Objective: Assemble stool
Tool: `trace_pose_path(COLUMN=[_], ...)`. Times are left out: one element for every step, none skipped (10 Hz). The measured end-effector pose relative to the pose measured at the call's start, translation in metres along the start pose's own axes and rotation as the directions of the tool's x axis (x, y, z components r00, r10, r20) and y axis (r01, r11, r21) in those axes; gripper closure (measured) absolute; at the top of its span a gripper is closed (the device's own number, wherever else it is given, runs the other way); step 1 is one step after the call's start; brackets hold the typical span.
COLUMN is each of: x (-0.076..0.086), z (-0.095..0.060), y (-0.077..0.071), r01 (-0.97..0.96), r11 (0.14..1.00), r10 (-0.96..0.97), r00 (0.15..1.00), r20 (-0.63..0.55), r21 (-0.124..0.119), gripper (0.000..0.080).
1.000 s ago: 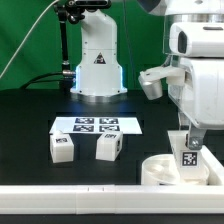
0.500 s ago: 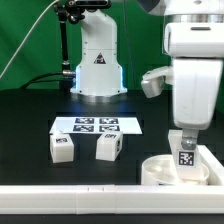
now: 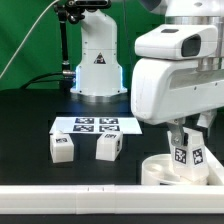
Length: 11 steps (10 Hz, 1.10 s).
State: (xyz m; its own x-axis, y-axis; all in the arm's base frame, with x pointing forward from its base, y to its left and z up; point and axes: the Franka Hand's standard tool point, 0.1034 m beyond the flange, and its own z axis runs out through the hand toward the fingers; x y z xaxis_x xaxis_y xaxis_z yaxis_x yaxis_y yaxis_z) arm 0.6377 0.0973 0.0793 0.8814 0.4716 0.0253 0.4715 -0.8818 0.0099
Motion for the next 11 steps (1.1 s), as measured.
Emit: trace_pose_path(x=[0.0005, 0.0006, 0.0007, 0.0007, 0.0010, 0.0012, 0.0014, 0.0014, 0.0013, 0.0020, 0.0026], z=[0.0000, 0.0000, 0.0000, 0.0000, 0.0000, 0.0000, 0.0000, 0.0010, 0.0011, 0.0011, 0.0011], y=[-0.0009, -0.0012, -0.0015, -0.0016, -0.0024, -0.0029, -0.0033, -0.0037, -0.0043, -0.0043, -0.0045], r01=[-0.041, -0.125, -0.183, -0.213, -0.285, -0.331, -0.409, -0.526, -0.624, -0.684, -0.760], r11=[0.999, 0.992, 0.983, 0.977, 0.959, 0.944, 0.912, 0.849, 0.780, 0.727, 0.645], r10=[0.041, 0.125, 0.183, 0.213, 0.285, 0.331, 0.409, 0.527, 0.625, 0.685, 0.762], r00=[0.999, 0.992, 0.983, 0.977, 0.959, 0.944, 0.912, 0.850, 0.781, 0.728, 0.647], r20=[-0.002, -0.002, -0.002, -0.001, -0.001, -0.001, 0.000, -0.004, -0.003, -0.002, 0.004], r21=[0.005, 0.006, 0.006, 0.006, 0.011, 0.014, 0.018, 0.037, 0.052, 0.062, 0.075], gripper=[0.0459, 0.0459, 0.0459, 0.0459, 0.0459, 0.0459, 0.0459, 0.0459, 0.0459, 0.0459, 0.0459])
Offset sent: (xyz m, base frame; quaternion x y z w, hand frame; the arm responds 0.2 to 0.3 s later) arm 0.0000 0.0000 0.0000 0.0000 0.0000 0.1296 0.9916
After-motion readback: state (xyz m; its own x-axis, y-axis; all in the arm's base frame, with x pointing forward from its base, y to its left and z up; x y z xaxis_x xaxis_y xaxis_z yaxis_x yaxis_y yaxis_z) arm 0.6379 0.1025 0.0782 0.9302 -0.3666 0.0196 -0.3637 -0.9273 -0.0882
